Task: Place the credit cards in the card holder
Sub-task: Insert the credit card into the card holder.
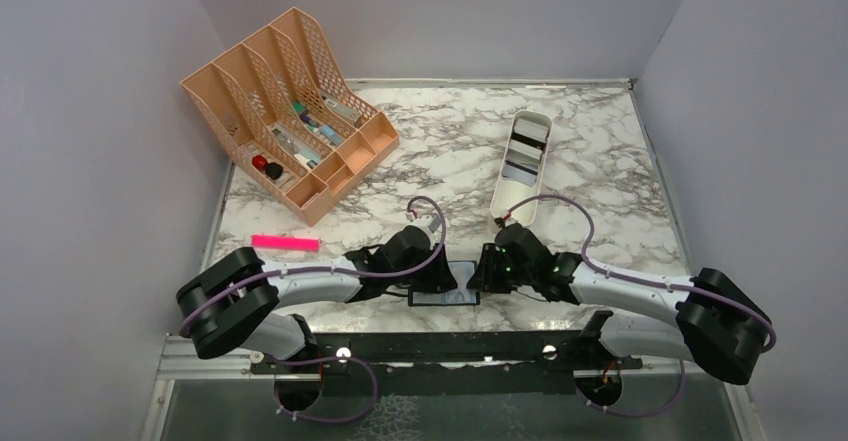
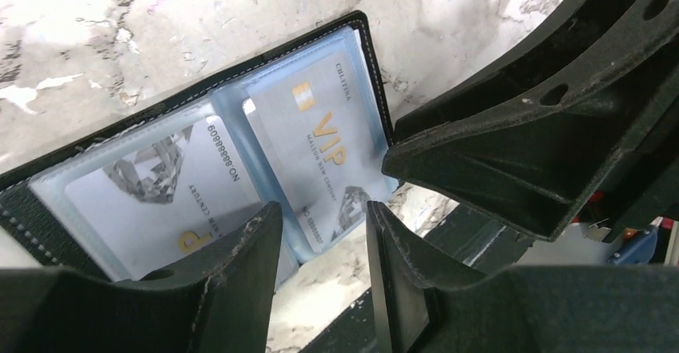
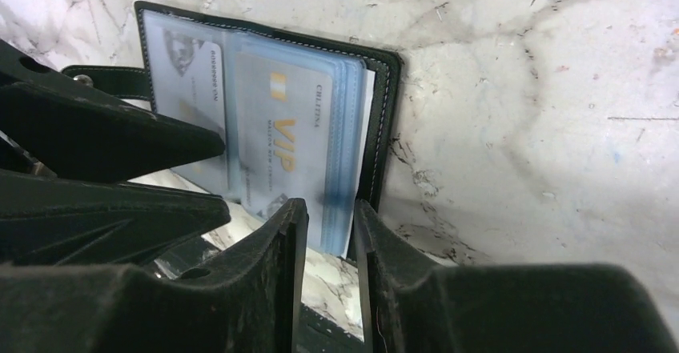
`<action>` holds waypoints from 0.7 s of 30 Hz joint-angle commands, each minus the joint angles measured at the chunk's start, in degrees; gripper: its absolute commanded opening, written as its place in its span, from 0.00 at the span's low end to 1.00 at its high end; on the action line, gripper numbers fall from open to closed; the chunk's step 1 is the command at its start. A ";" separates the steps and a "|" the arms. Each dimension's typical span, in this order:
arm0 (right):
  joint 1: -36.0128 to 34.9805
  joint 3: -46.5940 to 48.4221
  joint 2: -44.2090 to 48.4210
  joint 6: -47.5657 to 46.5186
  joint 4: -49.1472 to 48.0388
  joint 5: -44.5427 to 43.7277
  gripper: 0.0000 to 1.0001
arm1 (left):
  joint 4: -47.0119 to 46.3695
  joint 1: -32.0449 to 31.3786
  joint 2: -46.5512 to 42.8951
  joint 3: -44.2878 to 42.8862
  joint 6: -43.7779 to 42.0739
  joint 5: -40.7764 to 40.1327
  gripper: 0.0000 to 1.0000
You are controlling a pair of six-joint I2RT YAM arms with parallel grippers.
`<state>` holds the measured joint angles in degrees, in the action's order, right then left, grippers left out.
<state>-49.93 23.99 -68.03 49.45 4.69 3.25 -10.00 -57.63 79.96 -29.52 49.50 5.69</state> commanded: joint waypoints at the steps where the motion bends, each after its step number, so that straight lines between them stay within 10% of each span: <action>1: -0.43 0.61 4.25 0.03 2.58 -0.71 0.35 | 7.46 -0.38 -5.89 -2.41 -0.50 -5.36 0.48; 21: -0.43 -0.43 1.11 1.75 -5.92 2.59 0.47 | 22.16 4.13 -14.60 2.47 -3.09 -14.01 0.45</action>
<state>-49.93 23.70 -65.23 50.72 1.63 5.45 10.50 -54.30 66.30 -28.84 47.35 -6.39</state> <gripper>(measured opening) 0.465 0.473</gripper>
